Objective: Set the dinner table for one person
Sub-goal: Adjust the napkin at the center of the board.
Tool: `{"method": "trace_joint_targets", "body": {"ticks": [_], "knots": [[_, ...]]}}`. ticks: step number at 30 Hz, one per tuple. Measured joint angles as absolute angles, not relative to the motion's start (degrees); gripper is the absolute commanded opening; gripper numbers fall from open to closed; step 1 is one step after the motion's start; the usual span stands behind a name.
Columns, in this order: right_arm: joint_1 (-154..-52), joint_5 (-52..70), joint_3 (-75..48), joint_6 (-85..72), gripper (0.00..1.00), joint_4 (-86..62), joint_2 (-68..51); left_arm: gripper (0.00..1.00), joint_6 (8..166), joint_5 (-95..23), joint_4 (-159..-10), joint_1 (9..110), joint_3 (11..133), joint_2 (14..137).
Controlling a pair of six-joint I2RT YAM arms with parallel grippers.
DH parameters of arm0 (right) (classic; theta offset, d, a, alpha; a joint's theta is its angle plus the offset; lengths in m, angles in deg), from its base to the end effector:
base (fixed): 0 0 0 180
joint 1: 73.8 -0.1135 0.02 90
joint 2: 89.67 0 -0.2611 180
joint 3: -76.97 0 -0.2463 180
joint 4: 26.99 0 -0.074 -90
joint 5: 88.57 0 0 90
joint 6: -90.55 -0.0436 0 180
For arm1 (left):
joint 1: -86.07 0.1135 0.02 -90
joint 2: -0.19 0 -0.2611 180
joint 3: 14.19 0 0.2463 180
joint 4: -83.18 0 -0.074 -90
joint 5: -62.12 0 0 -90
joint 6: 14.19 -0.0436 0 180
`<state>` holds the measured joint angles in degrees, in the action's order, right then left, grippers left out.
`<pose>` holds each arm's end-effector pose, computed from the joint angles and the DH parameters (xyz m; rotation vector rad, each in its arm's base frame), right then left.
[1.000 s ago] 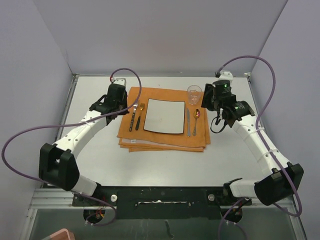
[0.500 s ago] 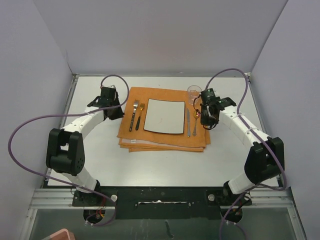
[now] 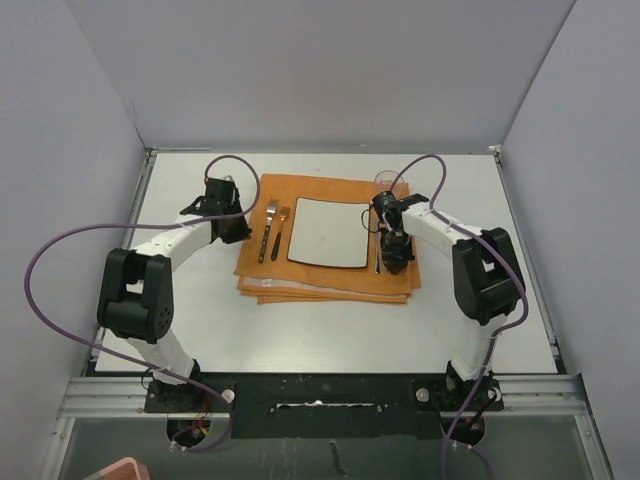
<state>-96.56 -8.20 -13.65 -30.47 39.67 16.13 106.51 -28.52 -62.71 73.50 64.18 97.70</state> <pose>0.3177 0.1254 0.1790 0.2278 2.9461 -0.1412 0.3485 -0.0782 0.1974 -0.3940 2.4995 -0.3230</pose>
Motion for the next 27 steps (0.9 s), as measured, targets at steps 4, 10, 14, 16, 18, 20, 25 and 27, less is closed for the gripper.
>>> {"method": "trace_joint_targets", "body": {"ticks": [4,10,14,16,18,20,25,27], "knots": [[-96.8,-8.0,-12.2,-31.7,0.00,40.7,19.0,0.00,106.5,-27.7,-62.8,73.5,63.8,97.8],[-96.3,-8.6,-8.9,-33.2,0.00,42.4,22.5,0.00,106.8,-27.0,-63.1,73.5,62.8,97.7],[-95.3,-9.1,-7.1,-33.9,0.00,43.8,24.7,0.00,106.7,-26.4,-62.5,73.5,63.7,97.7],[-94.9,-9.4,-6.1,-34.3,0.00,44.7,25.4,0.00,106.7,-26.4,-61.2,73.6,65.9,97.7],[-94.5,-9.9,-5.4,-34.5,0.00,45.1,26.0,0.00,106.7,-26.4,-60.9,73.8,68.3,97.7],[-94.0,-10.1,-4.8,-34.5,0.00,45.5,26.4,0.00,106.7,-26.4,-60.8,74.0,70.6,97.7],[-92.3,-11.3,-3.5,-34.3,0.00,45.7,27.5,0.05,106.7,-26.5,-60.8,74.3,73.4,97.1],[-91.8,-11.7,-2.7,-34.1,0.00,46.0,28.1,0.07,106.6,-26.5,-60.4,74.3,73.7,96.9]]}}
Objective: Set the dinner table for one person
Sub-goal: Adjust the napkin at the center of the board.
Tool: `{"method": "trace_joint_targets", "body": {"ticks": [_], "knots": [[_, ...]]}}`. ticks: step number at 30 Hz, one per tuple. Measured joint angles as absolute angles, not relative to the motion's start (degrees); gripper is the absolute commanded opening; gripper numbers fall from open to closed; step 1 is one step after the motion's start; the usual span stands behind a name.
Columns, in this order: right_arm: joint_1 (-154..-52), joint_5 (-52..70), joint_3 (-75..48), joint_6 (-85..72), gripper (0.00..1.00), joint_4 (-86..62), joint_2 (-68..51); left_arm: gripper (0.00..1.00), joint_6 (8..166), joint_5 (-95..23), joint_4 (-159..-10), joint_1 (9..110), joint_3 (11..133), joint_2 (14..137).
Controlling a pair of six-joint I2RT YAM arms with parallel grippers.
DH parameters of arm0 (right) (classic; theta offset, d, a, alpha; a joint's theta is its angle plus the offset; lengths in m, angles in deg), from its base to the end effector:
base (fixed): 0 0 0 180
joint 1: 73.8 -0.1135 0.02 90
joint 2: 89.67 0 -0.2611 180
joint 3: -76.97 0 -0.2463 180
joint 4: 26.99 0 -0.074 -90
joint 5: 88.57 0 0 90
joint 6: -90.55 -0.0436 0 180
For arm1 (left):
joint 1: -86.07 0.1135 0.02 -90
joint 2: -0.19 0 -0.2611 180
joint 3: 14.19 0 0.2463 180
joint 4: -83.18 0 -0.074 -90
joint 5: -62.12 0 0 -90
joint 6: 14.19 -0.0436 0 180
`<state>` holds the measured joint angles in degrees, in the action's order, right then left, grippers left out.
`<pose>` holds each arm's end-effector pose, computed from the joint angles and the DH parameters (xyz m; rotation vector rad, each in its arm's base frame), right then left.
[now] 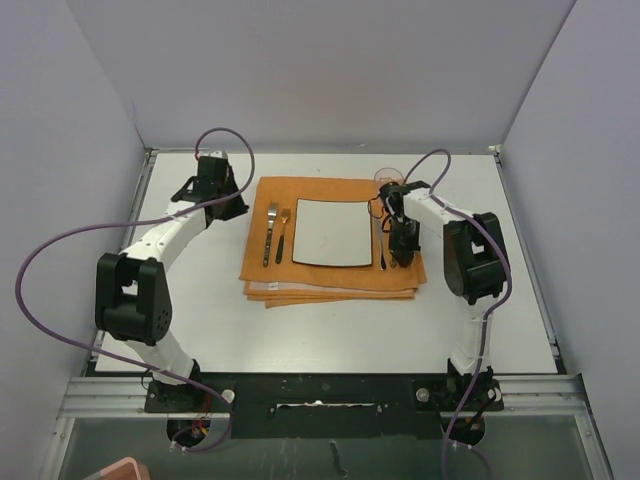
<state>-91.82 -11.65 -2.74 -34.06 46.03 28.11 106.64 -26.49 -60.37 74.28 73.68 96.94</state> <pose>0.3602 0.1068 0.1540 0.4359 3.0004 -0.3175 0.3690 -0.0759 0.2511 -0.4064 2.3517 -0.3293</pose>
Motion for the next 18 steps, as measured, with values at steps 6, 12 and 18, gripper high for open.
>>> {"method": "trace_joint_targets", "body": {"ticks": [6,12,18], "knots": [[-91.4,-12.6,-1.1,-32.3,0.00,46.7,29.4,0.22,106.3,-26.7,-59.2,74.8,73.8,96.5],[-91.4,-13.7,0.1,-31.3,0.00,47.2,29.9,0.41,105.4,-27.6,-58.8,74.9,73.8,95.9],[-91.1,-14.4,0.1,-29.6,0.19,43.7,27.3,0.55,104.2,-31.1,-59.0,74.9,73.8,94.1]]}}
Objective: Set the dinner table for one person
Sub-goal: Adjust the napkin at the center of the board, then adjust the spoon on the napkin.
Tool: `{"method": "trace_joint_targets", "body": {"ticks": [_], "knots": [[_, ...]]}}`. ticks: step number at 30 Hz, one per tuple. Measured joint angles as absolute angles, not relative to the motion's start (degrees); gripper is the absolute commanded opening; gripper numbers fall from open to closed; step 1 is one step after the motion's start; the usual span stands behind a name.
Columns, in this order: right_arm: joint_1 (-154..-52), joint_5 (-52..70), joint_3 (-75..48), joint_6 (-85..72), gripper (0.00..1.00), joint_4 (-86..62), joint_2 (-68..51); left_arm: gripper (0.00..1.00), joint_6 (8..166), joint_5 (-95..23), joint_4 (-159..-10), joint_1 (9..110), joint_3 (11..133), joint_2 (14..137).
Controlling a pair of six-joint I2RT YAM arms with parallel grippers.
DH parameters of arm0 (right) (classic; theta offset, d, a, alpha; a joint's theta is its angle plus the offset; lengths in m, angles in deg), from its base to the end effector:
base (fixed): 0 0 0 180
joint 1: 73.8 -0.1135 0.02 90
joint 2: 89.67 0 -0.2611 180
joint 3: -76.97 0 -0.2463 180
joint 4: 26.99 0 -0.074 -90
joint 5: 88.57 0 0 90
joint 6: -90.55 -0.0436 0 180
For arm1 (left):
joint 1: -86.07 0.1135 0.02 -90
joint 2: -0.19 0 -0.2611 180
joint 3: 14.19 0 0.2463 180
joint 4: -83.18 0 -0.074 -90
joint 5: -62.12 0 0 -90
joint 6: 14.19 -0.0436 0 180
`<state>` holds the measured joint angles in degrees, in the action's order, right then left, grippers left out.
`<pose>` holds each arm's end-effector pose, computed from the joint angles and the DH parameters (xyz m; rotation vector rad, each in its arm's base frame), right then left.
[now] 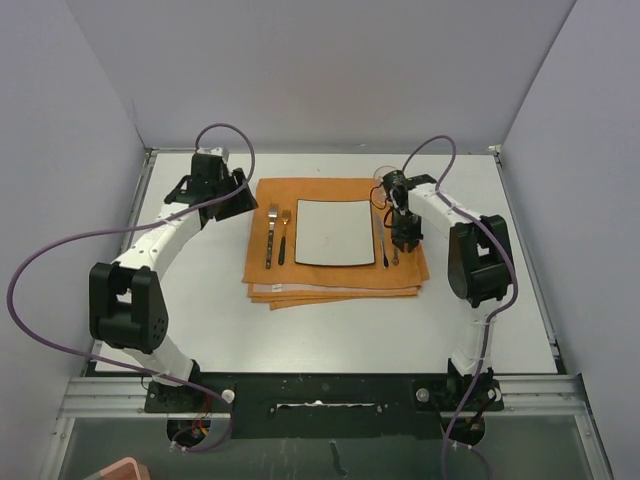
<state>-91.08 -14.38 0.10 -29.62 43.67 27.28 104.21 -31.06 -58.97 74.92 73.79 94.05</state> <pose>0.3746 0.1041 0.1720 0.3480 2.9057 -0.3152 0.3601 -0.0734 0.2675 -0.3274 2.3460 -0.4043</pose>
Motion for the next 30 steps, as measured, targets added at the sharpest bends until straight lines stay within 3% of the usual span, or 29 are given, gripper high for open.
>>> {"method": "trace_joint_targets", "body": {"ticks": [8,23,26,30], "knots": [[-91.1,-11.8,2.6,-28.2,0.20,39.6,25.2,0.59,103.0,-37.7,-59.2,74.3,71.4,91.6],[-92.5,-10.8,5.4,-28.4,0.19,39.6,32.6,0.60,100.5,-39.3,-57.2,72.4,68.6,82.7],[-92.6,-10.8,6.3,-28.1,0.02,40.4,33.0,0.60,100.3,-39.3,-57.0,72.4,68.6,82.6],[-92.6,-11.0,6.5,-27.9,0.00,40.5,33.1,0.60,99.9,-39.3,-56.3,72.4,68.6,82.6]]}}
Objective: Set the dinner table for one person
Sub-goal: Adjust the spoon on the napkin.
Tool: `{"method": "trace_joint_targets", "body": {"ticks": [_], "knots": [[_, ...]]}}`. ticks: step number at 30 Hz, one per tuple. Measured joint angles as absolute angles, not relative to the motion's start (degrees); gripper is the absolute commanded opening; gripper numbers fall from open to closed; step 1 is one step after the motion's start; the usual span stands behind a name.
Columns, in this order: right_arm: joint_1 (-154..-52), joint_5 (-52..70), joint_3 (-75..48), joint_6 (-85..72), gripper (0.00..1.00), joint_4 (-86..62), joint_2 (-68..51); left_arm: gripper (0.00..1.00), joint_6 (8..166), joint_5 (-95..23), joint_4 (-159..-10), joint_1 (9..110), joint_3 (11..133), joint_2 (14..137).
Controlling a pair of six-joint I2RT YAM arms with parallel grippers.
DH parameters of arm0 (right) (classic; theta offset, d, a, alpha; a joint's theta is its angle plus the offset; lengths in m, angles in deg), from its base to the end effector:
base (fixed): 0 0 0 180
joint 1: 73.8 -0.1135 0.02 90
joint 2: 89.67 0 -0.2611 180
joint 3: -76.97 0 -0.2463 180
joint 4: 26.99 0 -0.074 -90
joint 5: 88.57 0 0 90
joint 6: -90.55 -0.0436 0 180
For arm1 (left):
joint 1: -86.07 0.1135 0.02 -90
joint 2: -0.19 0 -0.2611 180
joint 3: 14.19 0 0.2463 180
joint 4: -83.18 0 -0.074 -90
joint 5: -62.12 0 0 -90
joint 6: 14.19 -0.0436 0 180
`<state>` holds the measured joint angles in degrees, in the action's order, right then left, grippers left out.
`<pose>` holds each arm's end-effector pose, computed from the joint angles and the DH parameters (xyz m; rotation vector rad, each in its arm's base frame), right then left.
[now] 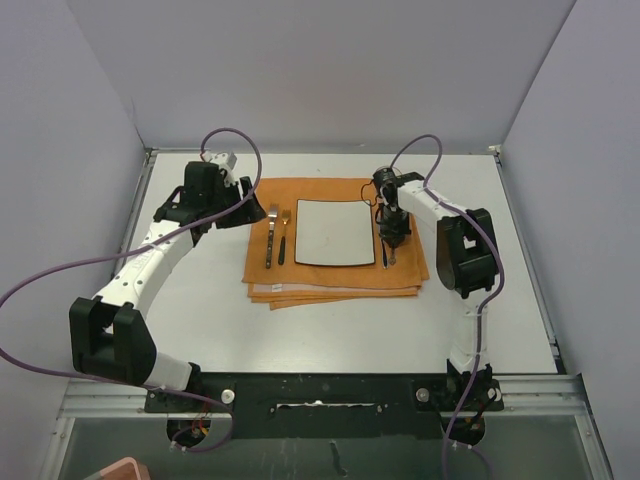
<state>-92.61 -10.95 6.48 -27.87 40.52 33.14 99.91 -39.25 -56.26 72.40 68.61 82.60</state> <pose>0.4004 0.1265 0.1612 0.2683 2.8900 -0.1950 0.3099 -0.0842 0.2987 -0.1040 2.3183 -0.5669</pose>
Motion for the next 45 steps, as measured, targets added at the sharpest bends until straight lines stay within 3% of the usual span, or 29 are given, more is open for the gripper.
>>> {"method": "trace_joint_targets", "body": {"ticks": [28,33,37,42,45], "knots": [[-94.3,-12.5,2.3,-22.3,0.00,36.3,30.7,0.61,99.1,-39.2,-55.5,72.4,68.6,82.6],[-94.4,-12.7,2.0,-22.1,0.36,36.0,30.5,0.66,99.1,-39.2,-55.5,72.4,68.6,82.6],[-94.7,-12.9,-1.7,-20.6,0.44,34.3,25.9,0.79,98.1,-39.3,-55.6,72.3,68.6,82.6],[-96.6,-13.2,-3.7,-16.2,0.46,30.6,11.8,0.83,93.2,-38.4,-56.1,69.4,68.6,81.8],[-97.5,-13.1,-4.7,-13.5,0.60,25.6,1.4,0.90,89.1,-34.9,-56.9,64.6,68.9,79.4]]}}
